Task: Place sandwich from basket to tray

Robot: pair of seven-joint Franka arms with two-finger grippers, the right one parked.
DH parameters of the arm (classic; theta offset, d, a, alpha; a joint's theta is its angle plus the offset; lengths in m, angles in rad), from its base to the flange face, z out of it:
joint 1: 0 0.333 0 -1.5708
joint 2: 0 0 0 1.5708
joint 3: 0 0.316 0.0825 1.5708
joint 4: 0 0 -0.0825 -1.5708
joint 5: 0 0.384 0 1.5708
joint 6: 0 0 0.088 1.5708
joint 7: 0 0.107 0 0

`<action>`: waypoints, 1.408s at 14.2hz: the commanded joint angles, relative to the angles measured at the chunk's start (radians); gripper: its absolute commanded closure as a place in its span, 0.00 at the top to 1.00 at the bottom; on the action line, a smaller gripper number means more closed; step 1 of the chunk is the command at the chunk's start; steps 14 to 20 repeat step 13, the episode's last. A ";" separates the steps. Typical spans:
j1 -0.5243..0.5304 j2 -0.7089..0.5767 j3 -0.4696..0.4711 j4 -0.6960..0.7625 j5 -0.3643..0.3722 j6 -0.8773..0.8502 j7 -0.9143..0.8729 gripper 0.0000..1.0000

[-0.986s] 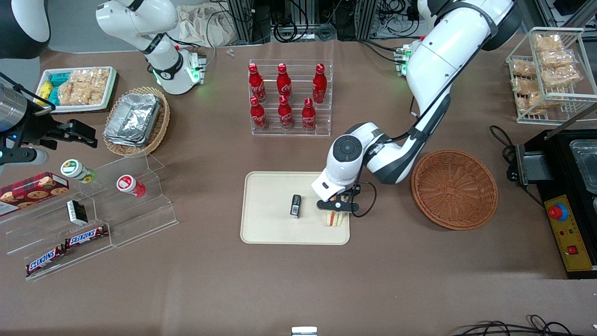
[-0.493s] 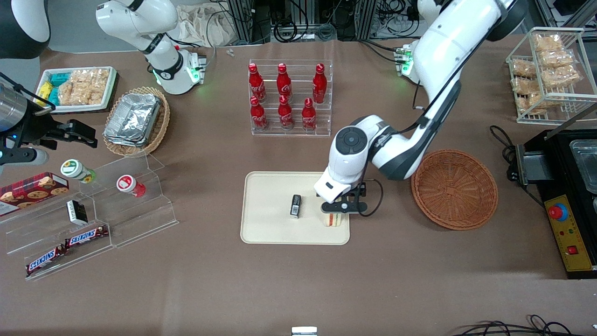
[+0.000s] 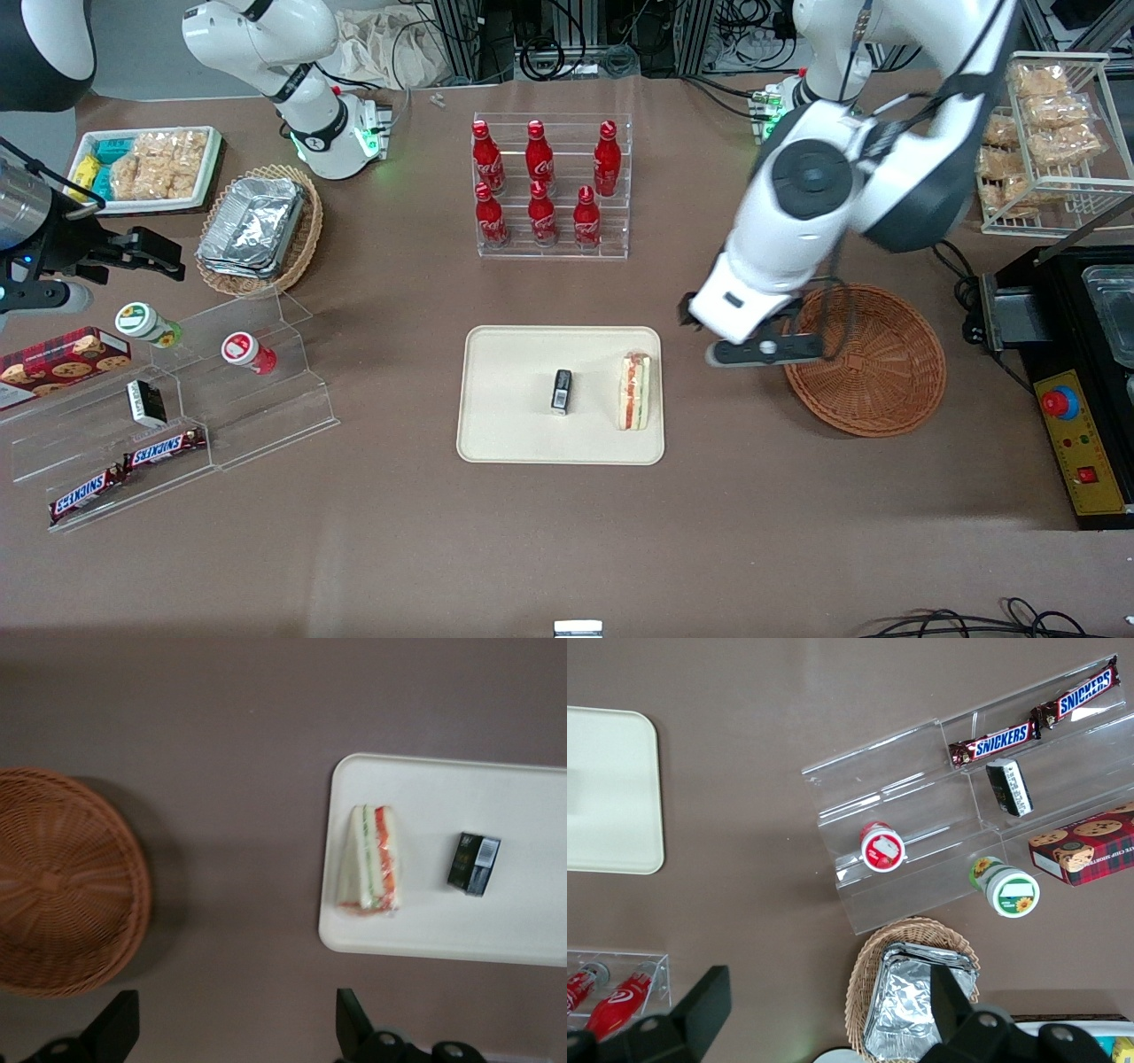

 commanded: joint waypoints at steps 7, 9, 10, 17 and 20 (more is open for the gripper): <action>0.118 -0.242 0.162 0.028 -0.135 -0.316 0.281 1.00; 0.118 -0.275 0.194 0.017 -0.138 -0.336 0.334 1.00; 0.117 -0.275 0.202 0.022 -0.138 -0.351 0.339 1.00; 0.115 -0.266 0.202 0.037 -0.138 -0.351 0.343 1.00; 0.115 -0.266 0.202 0.037 -0.138 -0.351 0.343 1.00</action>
